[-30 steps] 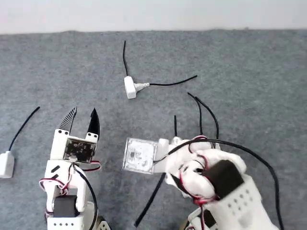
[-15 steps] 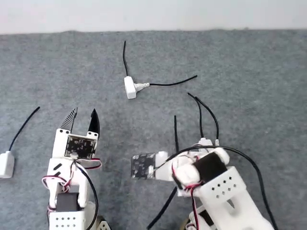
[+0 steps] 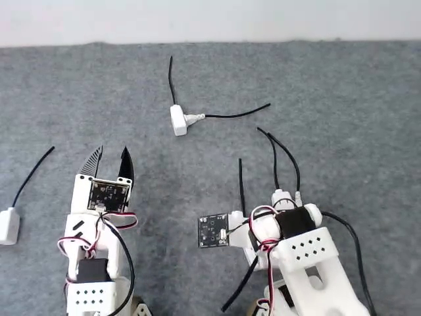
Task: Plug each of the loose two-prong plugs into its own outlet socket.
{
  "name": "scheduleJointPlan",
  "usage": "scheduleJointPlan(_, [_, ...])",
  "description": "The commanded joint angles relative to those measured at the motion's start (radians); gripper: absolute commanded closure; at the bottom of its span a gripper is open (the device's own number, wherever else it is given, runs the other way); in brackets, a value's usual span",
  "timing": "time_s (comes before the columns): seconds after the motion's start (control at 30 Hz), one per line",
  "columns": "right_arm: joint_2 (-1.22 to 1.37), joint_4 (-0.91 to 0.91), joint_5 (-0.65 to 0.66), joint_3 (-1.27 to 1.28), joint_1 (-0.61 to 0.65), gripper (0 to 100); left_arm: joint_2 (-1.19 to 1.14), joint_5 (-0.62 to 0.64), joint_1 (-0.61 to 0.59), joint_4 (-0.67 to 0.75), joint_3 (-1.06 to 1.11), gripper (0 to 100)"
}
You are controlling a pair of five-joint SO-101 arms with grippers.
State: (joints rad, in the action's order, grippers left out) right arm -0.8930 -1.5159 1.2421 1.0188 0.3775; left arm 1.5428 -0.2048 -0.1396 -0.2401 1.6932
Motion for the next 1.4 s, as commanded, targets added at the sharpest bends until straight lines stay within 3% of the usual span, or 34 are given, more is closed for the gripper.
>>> scheduleJointPlan(0.0, [-0.004, 0.018, -0.017, -0.008, 0.050, 98.8, -0.005, 0.006, -0.002, 0.029, -0.004, 84])
scheduleJointPlan(0.2, [-0.004, 0.053, -0.137, -0.005, 0.236, 98.8, -0.006, 0.005, -0.002, 0.029, -0.004, 84])
scheduleJointPlan(0.3, [-0.004, 0.065, -0.164, -0.003, 0.266, 98.8, -0.008, 0.005, 0.000, 0.029, -0.004, 84])
scheduleJointPlan(0.57, [-0.004, 0.058, -0.155, -0.003, 0.214, 98.8, -0.008, 0.005, 0.000, 0.029, -0.004, 84])
scheduleJointPlan(0.87, [0.005, 0.139, 0.008, -0.017, 0.102, 98.8, -0.008, 0.005, 0.000, 0.029, -0.004, 84])
scheduleJointPlan(1.1, [0.007, 0.143, 0.092, 0.029, 0.102, 98.8, -0.008, 0.005, 0.000, 0.029, -0.004, 84])
scheduleJointPlan(1.37, [-0.002, 0.189, 0.092, 0.092, 0.104, 98.8, -0.008, 0.005, 0.000, 0.029, -0.004, 84])
